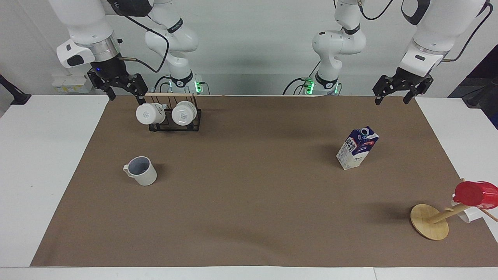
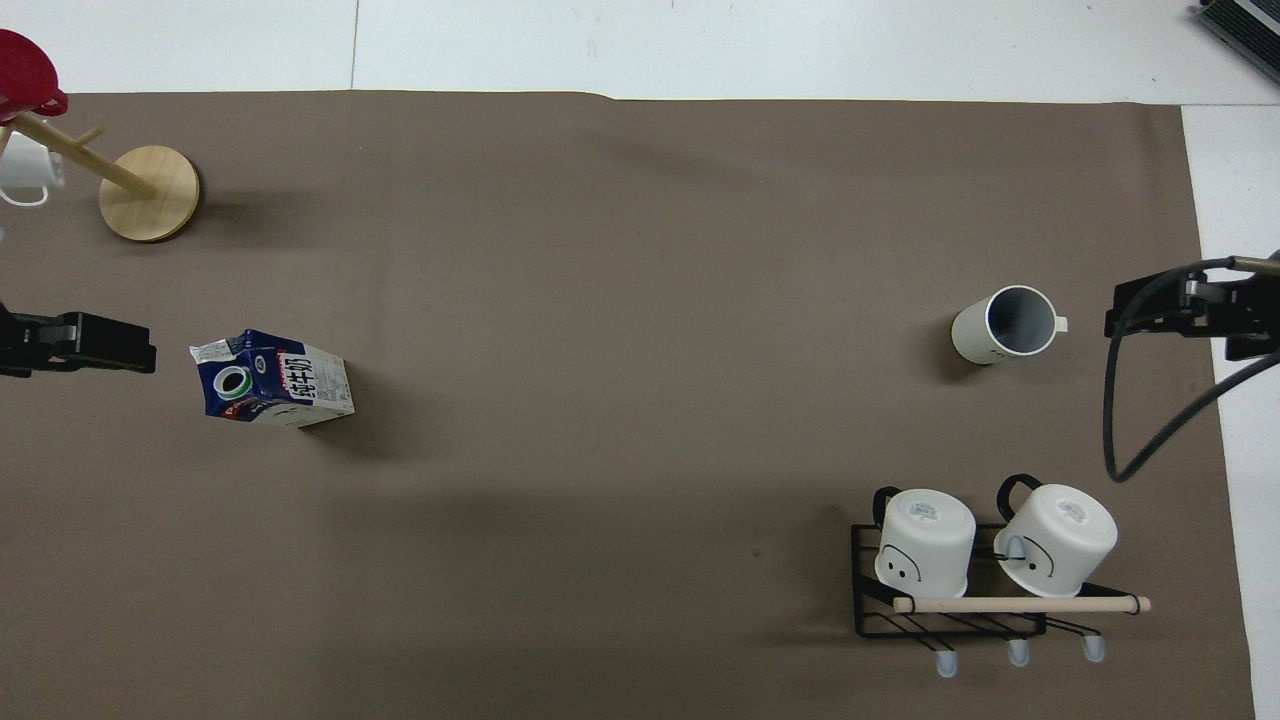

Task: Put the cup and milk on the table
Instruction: 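Reach the right gripper to the dark-lined white mug and grasp it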

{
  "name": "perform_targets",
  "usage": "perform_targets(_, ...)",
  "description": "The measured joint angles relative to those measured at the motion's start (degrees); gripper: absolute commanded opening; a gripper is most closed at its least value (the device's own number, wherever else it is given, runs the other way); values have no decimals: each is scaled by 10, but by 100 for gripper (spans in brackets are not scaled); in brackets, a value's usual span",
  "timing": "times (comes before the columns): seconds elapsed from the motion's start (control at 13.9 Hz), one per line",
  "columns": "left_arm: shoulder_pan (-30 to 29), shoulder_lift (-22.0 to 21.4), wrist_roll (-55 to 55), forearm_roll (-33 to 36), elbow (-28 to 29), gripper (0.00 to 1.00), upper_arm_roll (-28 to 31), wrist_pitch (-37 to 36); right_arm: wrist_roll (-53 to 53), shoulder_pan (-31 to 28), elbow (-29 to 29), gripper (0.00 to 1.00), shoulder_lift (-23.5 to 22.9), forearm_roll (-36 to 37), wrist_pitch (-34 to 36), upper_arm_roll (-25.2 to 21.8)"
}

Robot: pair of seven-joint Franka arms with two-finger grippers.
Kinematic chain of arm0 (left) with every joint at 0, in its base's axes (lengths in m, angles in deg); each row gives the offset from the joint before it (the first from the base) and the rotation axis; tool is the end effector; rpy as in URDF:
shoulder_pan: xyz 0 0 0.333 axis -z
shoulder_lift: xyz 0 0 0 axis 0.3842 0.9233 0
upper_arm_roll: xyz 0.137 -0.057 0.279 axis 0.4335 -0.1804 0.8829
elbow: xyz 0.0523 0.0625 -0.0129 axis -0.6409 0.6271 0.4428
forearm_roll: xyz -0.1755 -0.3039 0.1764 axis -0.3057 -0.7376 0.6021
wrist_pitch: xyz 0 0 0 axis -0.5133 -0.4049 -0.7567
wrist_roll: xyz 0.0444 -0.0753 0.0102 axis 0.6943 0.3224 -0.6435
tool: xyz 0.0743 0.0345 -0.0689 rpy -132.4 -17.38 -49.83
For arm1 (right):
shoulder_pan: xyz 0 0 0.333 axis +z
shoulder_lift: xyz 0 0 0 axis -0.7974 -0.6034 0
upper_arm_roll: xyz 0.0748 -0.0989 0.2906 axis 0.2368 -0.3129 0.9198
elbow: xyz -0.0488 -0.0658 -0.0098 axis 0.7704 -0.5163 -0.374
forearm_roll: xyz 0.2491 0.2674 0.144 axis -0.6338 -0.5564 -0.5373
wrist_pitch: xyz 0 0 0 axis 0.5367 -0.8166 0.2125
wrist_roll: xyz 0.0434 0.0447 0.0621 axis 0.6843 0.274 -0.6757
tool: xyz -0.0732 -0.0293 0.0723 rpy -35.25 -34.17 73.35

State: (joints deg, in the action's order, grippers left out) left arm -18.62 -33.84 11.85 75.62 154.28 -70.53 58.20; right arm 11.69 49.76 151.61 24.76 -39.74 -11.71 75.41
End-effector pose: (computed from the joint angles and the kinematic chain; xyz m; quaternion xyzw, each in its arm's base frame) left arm 0.5230 -0.0348 0.6284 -0.9999 0.0132 -0.0067 0.0056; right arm 0.5438 -0.0026 0.6413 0.9944 -0.1050 0.0082 0.0103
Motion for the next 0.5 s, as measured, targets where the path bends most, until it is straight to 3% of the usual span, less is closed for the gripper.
perform_targets(0.5, 0, 0, 0, 0, 0, 100, 0, 0, 21, -3, 23, 100, -13, 0, -82, -1)
